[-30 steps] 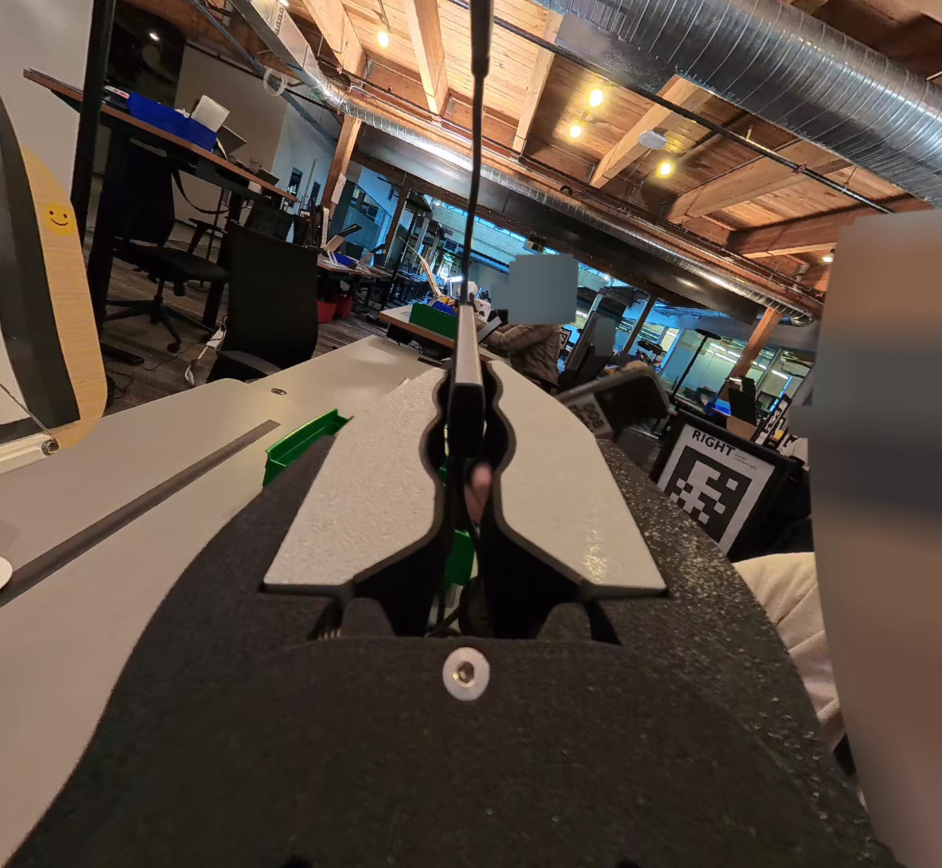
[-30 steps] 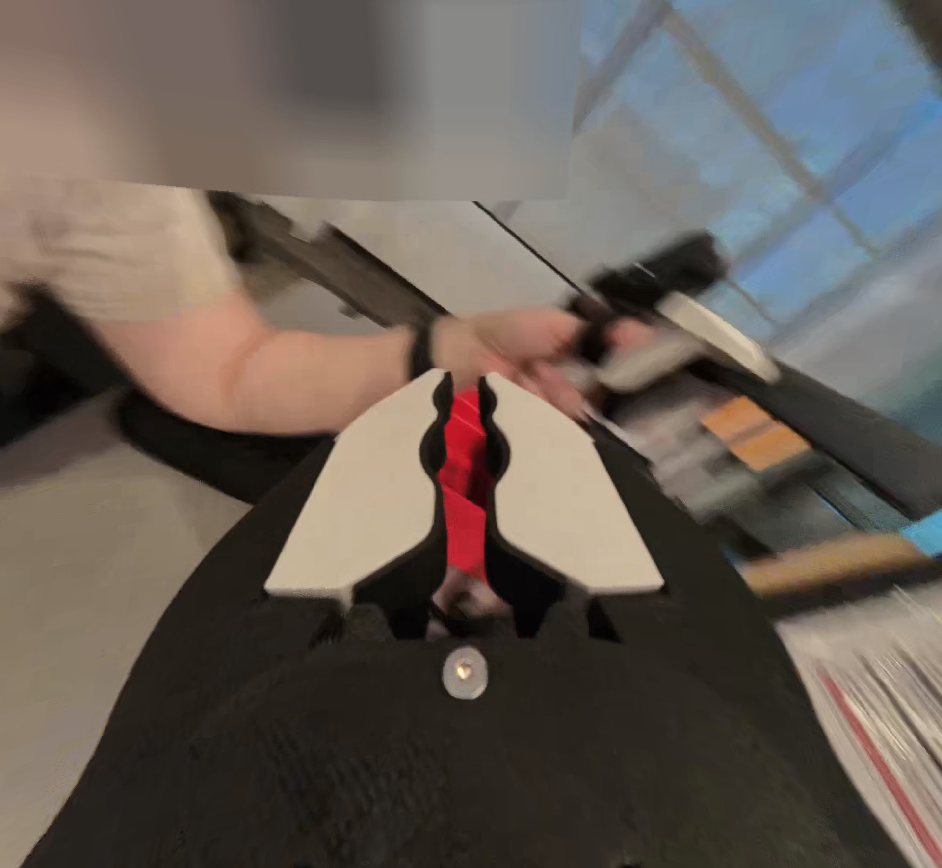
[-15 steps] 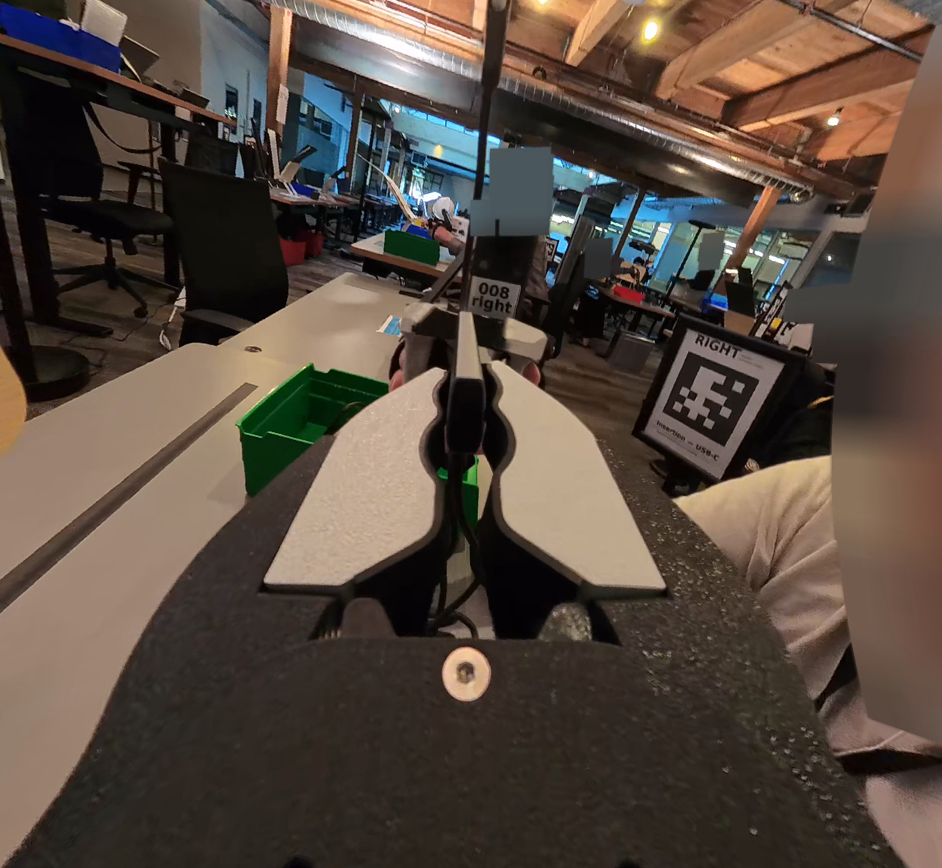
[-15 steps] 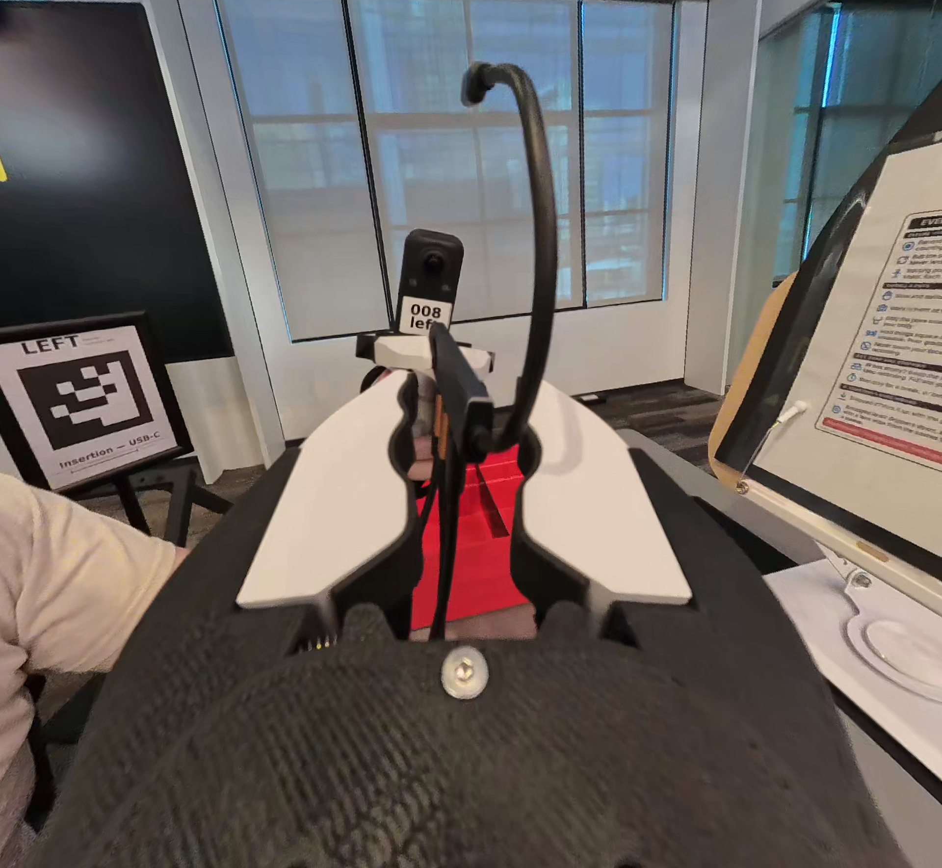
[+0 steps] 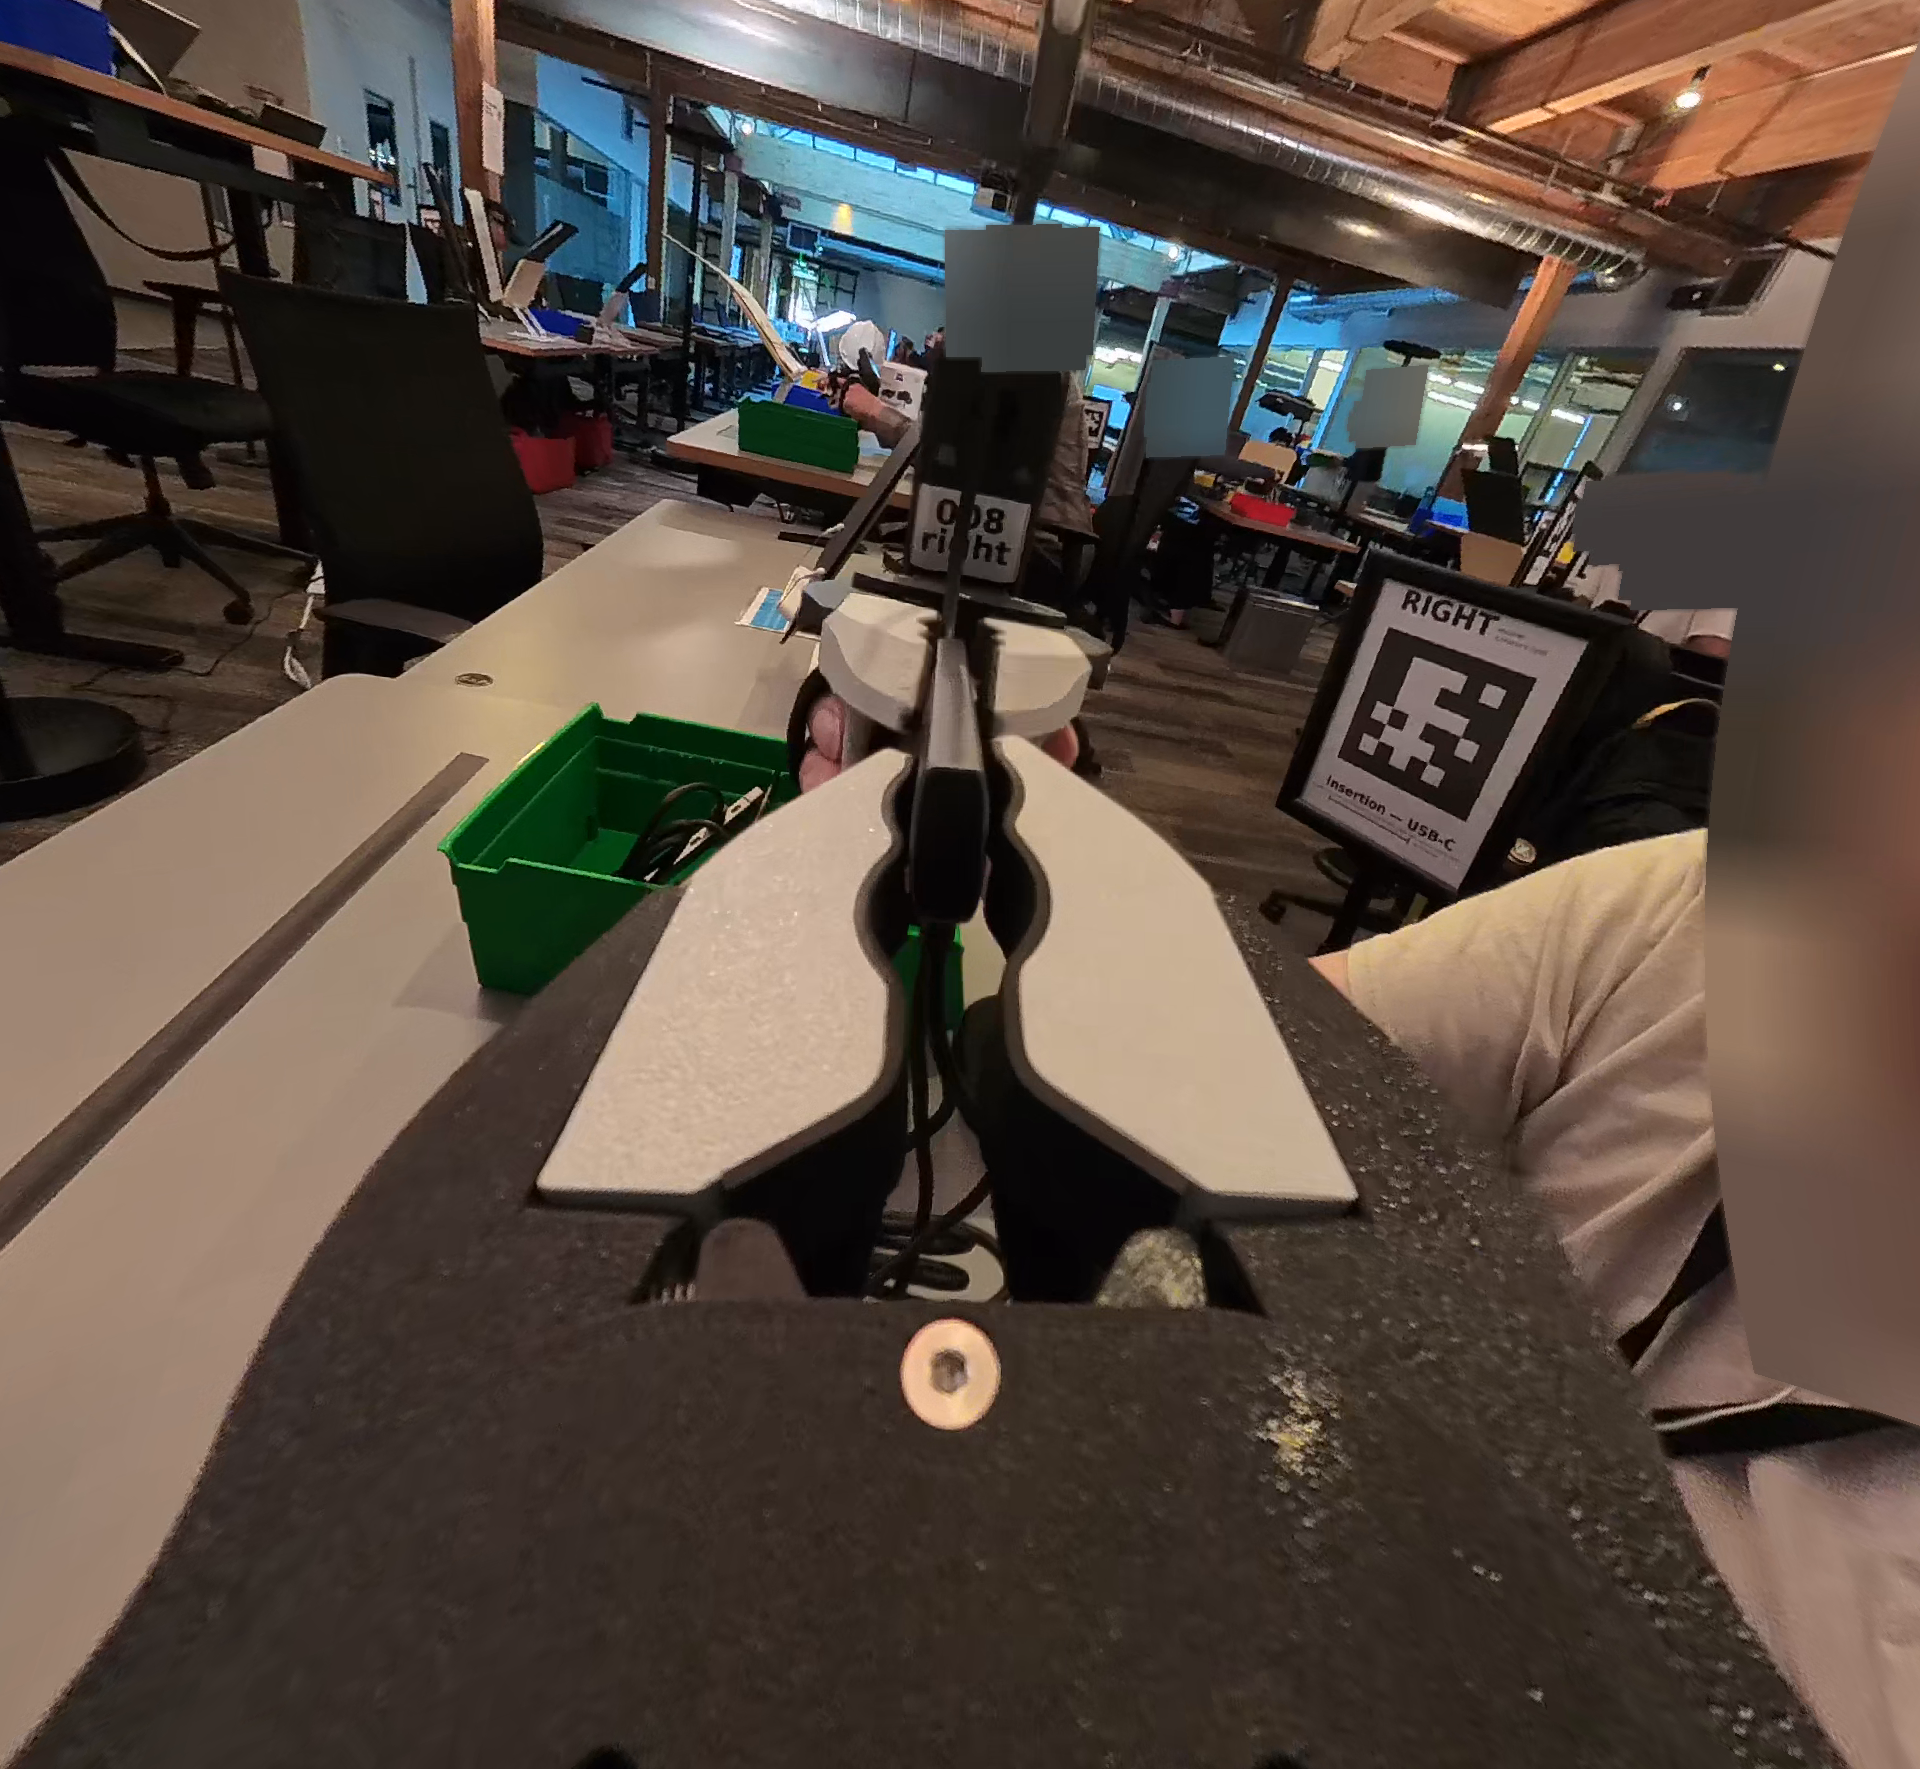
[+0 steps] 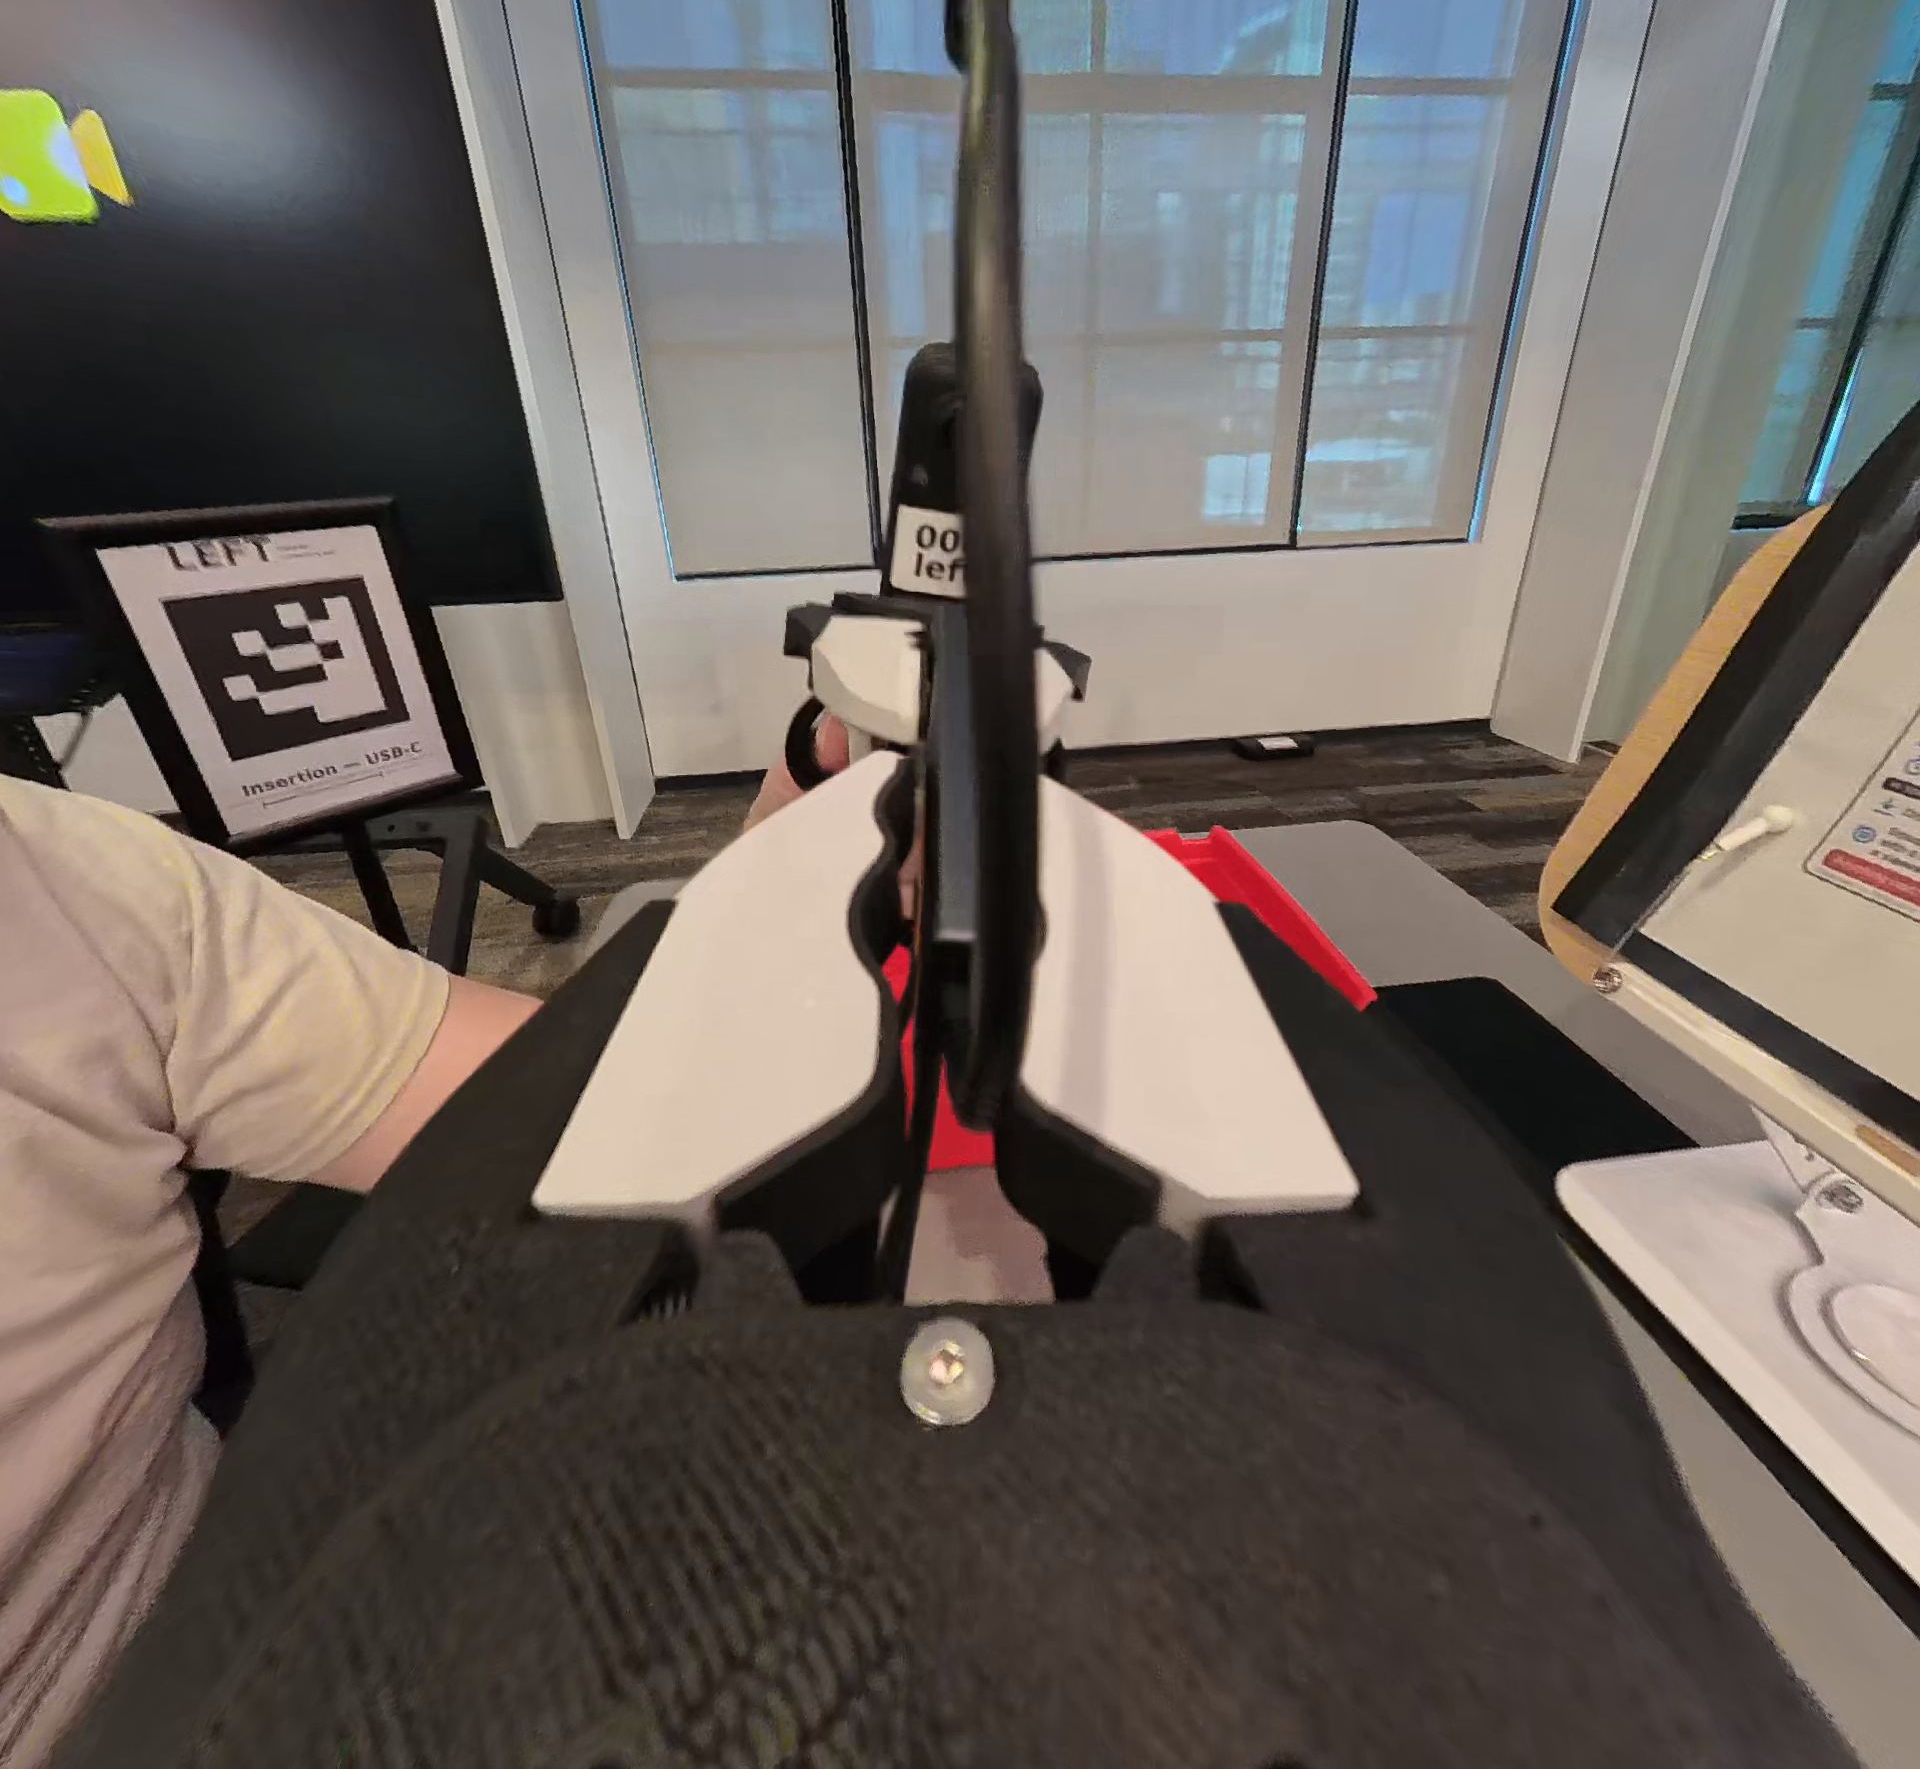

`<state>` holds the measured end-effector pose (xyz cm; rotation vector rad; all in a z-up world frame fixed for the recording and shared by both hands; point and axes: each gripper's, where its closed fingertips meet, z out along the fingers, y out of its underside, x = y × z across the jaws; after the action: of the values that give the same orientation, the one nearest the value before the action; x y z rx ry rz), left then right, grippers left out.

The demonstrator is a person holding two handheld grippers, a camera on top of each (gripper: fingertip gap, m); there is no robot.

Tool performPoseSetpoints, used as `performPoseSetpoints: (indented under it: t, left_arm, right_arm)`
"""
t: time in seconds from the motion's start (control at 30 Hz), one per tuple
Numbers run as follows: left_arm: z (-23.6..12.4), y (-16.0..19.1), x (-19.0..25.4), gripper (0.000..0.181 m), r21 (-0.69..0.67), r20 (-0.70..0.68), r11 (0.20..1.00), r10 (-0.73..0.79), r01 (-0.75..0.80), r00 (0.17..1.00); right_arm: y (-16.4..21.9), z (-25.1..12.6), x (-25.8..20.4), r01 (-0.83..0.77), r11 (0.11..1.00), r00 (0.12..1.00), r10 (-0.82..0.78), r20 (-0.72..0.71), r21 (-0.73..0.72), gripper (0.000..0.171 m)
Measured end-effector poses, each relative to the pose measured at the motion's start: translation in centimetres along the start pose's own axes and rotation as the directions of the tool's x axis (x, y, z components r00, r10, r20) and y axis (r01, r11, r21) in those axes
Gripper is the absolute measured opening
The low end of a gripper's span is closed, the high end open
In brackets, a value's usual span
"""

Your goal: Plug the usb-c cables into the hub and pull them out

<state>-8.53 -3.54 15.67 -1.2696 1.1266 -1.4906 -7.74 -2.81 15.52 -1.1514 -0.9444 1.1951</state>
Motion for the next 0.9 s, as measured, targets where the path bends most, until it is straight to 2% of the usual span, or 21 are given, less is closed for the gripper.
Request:
performPoseSetpoints:
  t: [0.03, 0.1, 0.23, 0.4, 0.53, 0.63, 0.77, 0.9]
  left_arm:
    - [0.2, 0.1, 0.1, 0.01, -0.005, -0.006, 1.0, 0.003, -0.003, 1.0]
    - [0.4, 0.4, 0.1, 0.01, -0.02, 0.0, 1.0, 0.011, -0.011, 1.0]
    - [0.8, 0.9, -0.5, 0.009, -0.047, 0.028, 0.999, 0.02, -0.019, 0.999]
    - [0.5, 0.5, -0.7, 0.01, -0.021, 0.033, 1.0, 0.012, -0.011, 0.999]
    - [-0.2, -0.3, -0.6, 0.01, 0.021, 0.026, 1.0, 0.007, -0.007, 1.0]
    - [-0.4, -0.5, -0.6, 0.01, 0.027, 0.033, 1.0, 0.013, -0.014, 0.999]
    - [-0.3, -0.5, -0.5, 0.01, 0.027, 0.034, 0.999, 0.019, -0.02, 0.999]
    - [0.0, -0.2, -0.7, 0.01, 0.011, 0.04, 1.0, 0.022, -0.023, 0.999]
  right_arm:
    - [-0.2, 0.0, -0.2, -0.019, 1.0, 1.0, 0.019, 0.015, 0.017, 0.012]
    - [0.1, -0.1, 0.0, -0.06, 0.998, 0.998, 0.06, 0.024, 0.001, 0.011]
    - [1.1, -0.6, 0.5, -0.047, 0.996, 0.999, 0.045, -0.021, -0.077, 0.012]
    - [0.6, -0.7, 1.1, -0.056, 0.998, 0.997, 0.054, -0.056, -0.042, 0.027]
    - [0.7, -0.7, 1.5, -0.069, 0.997, 0.996, 0.067, -0.063, -0.03, 0.031]
    - [0.1, -0.3, 1.4, -0.085, 0.996, 0.995, 0.086, -0.046, 0.028, 0.027]
    - [1.0, 0.4, 1.0, -0.085, 0.996, 0.996, 0.084, -0.027, -0.019, 0.025]
    - [0.6, 0.4, 1.0, -0.098, 0.995, 0.995, 0.098, -0.011, 0.021, 0.019]
